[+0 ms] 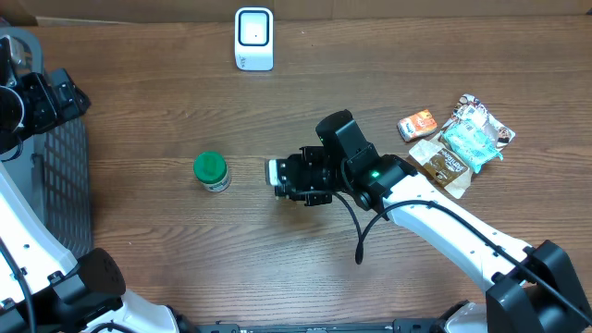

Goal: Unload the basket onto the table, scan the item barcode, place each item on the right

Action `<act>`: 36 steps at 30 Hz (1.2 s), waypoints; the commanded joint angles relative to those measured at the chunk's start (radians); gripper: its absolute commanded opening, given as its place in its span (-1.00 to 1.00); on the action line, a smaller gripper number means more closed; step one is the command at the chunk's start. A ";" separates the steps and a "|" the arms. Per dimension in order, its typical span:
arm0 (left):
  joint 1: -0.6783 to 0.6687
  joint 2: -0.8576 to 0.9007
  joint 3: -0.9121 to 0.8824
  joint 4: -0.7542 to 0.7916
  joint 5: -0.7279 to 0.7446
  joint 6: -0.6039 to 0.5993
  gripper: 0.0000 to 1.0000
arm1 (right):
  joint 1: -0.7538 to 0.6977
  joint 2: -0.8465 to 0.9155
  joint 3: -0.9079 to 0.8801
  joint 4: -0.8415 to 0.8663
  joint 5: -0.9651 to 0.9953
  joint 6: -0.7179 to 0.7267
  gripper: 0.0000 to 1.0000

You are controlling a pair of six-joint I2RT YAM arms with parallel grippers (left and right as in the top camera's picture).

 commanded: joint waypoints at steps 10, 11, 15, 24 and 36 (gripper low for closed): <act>-0.001 0.006 -0.004 0.000 0.002 0.019 0.99 | 0.005 0.036 0.006 -0.031 -0.044 -0.128 -0.51; -0.001 0.006 -0.004 0.000 0.002 0.019 0.99 | 0.005 0.036 0.006 -0.030 -0.044 -0.123 -0.42; -0.001 0.006 -0.004 0.000 0.002 0.019 0.99 | 0.005 0.036 0.005 -0.042 -0.044 -0.121 -0.28; -0.001 0.006 -0.004 0.000 0.002 0.019 0.99 | 0.005 0.036 0.006 -0.039 -0.070 -0.064 0.79; -0.001 0.006 -0.004 0.000 0.002 0.019 0.99 | -0.036 0.000 0.077 0.148 -0.070 0.319 1.00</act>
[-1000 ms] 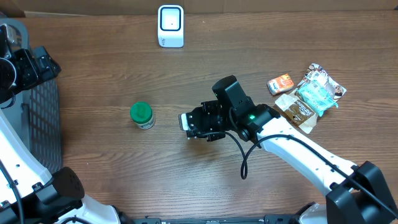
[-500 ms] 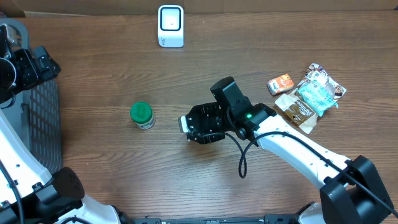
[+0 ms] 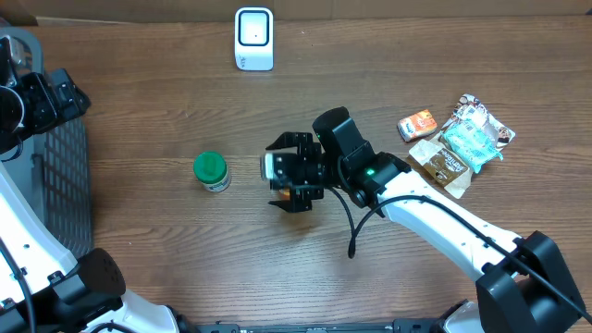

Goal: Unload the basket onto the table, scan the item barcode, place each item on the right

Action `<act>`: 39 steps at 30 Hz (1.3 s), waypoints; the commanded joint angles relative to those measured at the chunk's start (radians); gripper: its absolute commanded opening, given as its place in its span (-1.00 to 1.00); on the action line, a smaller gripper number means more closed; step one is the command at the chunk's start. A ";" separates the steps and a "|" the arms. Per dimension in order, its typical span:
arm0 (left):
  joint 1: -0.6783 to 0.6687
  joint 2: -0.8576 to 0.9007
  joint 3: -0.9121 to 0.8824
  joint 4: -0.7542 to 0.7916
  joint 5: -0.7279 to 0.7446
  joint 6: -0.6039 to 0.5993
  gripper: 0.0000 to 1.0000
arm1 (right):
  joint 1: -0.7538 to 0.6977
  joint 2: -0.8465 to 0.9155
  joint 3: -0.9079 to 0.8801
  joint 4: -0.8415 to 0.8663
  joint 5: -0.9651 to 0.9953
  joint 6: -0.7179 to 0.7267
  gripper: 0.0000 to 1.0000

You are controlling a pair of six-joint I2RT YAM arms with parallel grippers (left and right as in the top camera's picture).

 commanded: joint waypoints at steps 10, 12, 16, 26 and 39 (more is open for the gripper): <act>-0.001 0.006 -0.004 0.000 0.002 0.019 0.99 | -0.255 -0.183 0.131 -0.112 -0.261 0.797 1.00; -0.001 0.006 -0.004 0.000 0.002 0.019 0.99 | -0.305 -0.184 0.131 -0.198 -0.320 0.831 1.00; -0.001 0.006 -0.004 0.000 0.002 0.019 0.99 | -0.369 -0.132 0.119 -0.381 -0.367 0.846 1.00; -0.001 0.006 -0.004 0.000 0.002 0.019 0.99 | -0.352 0.051 0.085 -0.437 -0.364 0.932 0.97; -0.001 0.006 -0.004 0.000 0.002 0.019 0.99 | -0.451 0.098 0.085 -0.439 -0.361 1.424 0.72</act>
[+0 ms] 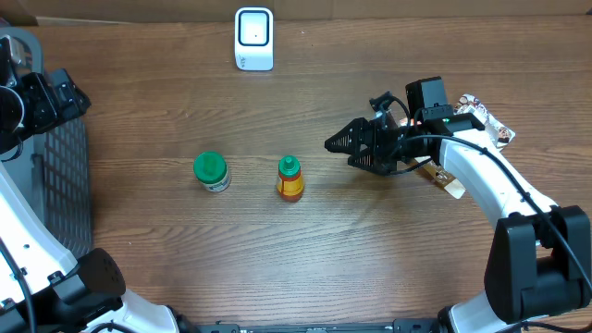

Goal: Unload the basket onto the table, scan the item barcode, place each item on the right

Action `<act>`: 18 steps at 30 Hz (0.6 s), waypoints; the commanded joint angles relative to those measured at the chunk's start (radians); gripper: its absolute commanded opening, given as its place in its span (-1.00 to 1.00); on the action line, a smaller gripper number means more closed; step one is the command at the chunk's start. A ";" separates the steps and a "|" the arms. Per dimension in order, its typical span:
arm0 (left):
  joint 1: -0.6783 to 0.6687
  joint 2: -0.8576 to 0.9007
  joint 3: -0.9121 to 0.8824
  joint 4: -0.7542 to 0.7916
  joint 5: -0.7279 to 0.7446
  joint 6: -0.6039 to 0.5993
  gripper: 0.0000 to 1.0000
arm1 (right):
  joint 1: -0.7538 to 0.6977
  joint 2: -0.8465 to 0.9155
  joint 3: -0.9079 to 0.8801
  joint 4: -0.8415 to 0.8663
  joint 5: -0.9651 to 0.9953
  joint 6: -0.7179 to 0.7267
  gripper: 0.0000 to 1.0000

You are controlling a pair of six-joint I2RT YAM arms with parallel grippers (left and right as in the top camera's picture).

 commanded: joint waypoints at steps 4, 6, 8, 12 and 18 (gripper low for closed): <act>-0.001 0.006 -0.004 0.000 0.002 0.019 0.99 | 0.026 -0.002 -0.007 0.013 0.039 0.131 0.60; -0.001 0.006 -0.004 0.000 0.002 0.019 0.99 | 0.043 -0.002 -0.007 0.032 0.064 0.041 0.60; -0.001 0.006 -0.004 0.000 0.002 0.019 0.99 | 0.068 -0.002 -0.007 0.060 0.067 -0.151 0.61; -0.001 0.006 -0.004 0.000 0.002 0.019 0.99 | 0.122 -0.002 -0.007 0.035 0.067 -0.624 0.54; -0.001 0.006 -0.004 0.000 0.002 0.019 0.99 | 0.196 -0.001 -0.014 0.009 0.067 -0.992 0.56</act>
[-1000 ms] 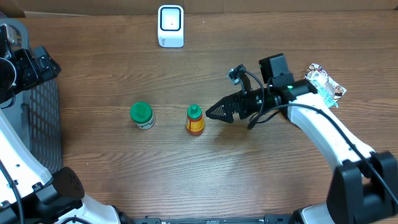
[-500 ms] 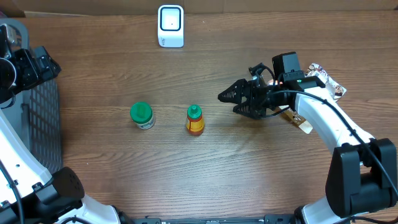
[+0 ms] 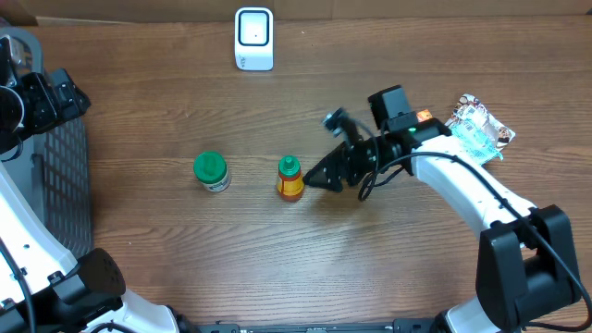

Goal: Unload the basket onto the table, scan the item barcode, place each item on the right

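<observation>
A small orange bottle with a green cap (image 3: 289,178) stands upright on the wooden table (image 3: 185,259), centre-left. My right gripper (image 3: 326,150) hovers just right of it, turned on its side and open, one finger (image 3: 334,119) far and blurred, the other near the bottle. Nothing is between them. The white barcode scanner (image 3: 253,39) stands at the table's far edge. My left arm (image 3: 42,100) is folded at the far left, its fingers not readable.
A green-lidded jar (image 3: 211,172) stands left of the bottle. Several snack packets (image 3: 470,137) lie at the right, behind my right arm. A dark wire rack (image 3: 57,190) sits along the left edge.
My right gripper was open and level about a hand's width right of the bottle. It is now closer to the bottle and rolled over. The bottle has not moved.
My right gripper was down on the bottle at table centre, its white label showing. Later it was still around the bottle there. Then the bottle stood free and the gripper was open off to the right. Now the gripper is back beside the bottle.
</observation>
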Action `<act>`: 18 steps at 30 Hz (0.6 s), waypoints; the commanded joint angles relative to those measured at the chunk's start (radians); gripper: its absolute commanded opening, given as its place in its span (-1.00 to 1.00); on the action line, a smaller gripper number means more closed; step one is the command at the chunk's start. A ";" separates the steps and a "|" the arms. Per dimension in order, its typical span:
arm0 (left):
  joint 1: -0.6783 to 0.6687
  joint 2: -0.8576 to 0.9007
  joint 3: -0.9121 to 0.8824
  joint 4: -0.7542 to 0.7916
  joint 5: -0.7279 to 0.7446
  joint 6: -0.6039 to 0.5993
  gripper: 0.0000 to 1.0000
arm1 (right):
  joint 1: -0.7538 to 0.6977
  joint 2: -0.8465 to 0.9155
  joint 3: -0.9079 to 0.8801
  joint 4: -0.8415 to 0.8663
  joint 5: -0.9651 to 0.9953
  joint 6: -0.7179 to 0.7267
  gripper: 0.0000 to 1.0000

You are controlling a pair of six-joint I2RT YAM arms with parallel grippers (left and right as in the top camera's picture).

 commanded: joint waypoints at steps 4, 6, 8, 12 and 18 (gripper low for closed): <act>-0.001 0.006 -0.004 0.000 0.002 0.019 0.99 | 0.023 -0.001 -0.034 0.056 0.006 -0.290 0.56; -0.001 0.006 -0.004 0.000 0.002 0.019 0.99 | 0.023 0.001 -0.059 0.096 0.005 -0.290 0.56; -0.001 0.006 -0.004 0.000 0.002 0.019 0.99 | 0.023 0.006 -0.082 0.138 -0.006 -0.290 0.56; -0.001 0.006 -0.004 0.000 0.002 0.019 0.99 | 0.023 0.024 -0.130 0.264 -0.090 -0.290 0.60; -0.001 0.006 -0.004 0.000 0.002 0.019 0.99 | 0.027 0.098 -0.133 0.384 -0.153 -0.290 0.61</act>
